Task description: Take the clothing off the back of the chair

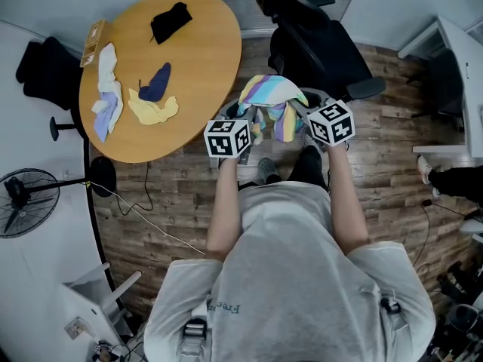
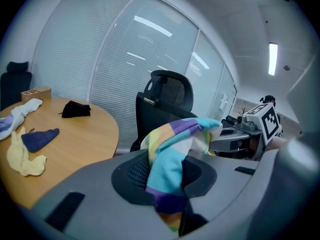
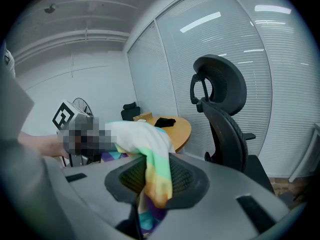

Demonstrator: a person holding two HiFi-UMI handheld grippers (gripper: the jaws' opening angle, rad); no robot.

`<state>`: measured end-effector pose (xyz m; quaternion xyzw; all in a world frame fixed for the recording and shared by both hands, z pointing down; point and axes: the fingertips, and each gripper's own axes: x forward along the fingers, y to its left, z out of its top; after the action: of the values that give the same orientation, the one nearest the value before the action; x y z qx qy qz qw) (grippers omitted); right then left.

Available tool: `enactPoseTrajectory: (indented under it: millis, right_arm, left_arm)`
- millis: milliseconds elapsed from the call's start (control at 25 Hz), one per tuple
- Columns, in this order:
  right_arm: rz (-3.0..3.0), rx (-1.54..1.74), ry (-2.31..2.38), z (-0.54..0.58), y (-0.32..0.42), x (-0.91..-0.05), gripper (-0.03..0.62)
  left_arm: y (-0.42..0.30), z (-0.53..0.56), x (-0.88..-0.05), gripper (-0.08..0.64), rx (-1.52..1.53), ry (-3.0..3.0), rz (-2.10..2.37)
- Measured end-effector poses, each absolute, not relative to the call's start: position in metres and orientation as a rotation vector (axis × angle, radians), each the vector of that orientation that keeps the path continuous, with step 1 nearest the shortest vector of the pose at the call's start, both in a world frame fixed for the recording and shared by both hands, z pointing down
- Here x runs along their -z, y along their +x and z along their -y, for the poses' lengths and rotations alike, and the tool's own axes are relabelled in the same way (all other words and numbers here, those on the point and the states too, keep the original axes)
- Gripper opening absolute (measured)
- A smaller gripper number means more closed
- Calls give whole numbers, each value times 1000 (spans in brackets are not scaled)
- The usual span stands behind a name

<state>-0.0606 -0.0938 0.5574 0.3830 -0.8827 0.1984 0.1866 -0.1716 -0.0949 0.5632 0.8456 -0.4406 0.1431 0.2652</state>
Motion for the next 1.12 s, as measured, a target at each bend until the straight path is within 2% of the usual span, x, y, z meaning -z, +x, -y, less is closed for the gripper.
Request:
enactPoseTrajectory:
  millis: [1120]
  right_arm:
    - [2507,-522,1053,95,-66,-546,97]
  left_arm:
    - [-175,97,-547,104,-334,2307,1203]
